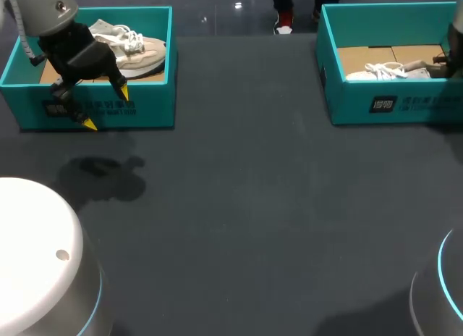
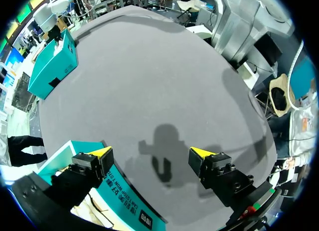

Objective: Take the shoe out of the shoebox, open the shoe tongue, remove and reinsert the insole, then place the shoe into the shoebox

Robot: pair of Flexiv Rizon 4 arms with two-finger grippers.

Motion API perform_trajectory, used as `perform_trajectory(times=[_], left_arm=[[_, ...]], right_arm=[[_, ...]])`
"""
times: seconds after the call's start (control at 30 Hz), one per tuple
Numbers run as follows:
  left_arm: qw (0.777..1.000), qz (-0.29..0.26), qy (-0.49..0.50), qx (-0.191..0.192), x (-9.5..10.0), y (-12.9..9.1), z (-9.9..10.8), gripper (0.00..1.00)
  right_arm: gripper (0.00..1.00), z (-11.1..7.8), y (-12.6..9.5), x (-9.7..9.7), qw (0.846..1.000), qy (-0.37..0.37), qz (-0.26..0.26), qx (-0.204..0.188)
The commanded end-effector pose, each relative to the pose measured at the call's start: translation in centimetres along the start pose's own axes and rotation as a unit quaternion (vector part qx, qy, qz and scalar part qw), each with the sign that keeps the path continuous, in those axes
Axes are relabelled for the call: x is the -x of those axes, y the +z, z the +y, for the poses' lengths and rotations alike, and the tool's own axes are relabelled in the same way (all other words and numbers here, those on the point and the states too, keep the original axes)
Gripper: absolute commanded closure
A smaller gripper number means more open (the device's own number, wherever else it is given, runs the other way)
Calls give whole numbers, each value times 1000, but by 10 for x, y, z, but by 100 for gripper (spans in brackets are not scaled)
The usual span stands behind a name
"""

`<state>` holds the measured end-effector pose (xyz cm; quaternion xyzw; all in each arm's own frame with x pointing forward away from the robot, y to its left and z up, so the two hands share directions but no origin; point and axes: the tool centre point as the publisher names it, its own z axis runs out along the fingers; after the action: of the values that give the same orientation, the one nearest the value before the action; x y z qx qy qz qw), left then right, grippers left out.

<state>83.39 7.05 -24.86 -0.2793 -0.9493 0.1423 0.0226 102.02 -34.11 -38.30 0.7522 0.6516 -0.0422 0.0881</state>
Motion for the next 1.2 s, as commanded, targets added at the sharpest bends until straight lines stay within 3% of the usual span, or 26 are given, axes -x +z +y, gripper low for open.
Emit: perform_trajectory(times=[0.03,0.17,0.43,0.7,0.8,0.87,1.2], left_arm=[[1000,0,0,1,0,0,0,0],[1000,0,0,1,0,0,0,0],[1000,0,0,1,0,0,0,0],[1000,0,0,1,0,0,0,0],[1000,0,0,1,0,0,0,0],[1000,0,0,1,0,0,0,0],[1000,0,0,1,0,0,0,0]], right_arm=[[77,-3,5,-1,1000,1,-8,6],[77,-5,0,-4,1000,-2,-17,10],[69,-5,-9,-7,999,-3,-25,21],[51,-5,-20,-7,999,1,-30,26],[15,-4,-27,-8,999,2,-30,28],[0,-4,-32,-9,999,4,-29,27],[0,-6,-77,-16,999,20,-18,37]])
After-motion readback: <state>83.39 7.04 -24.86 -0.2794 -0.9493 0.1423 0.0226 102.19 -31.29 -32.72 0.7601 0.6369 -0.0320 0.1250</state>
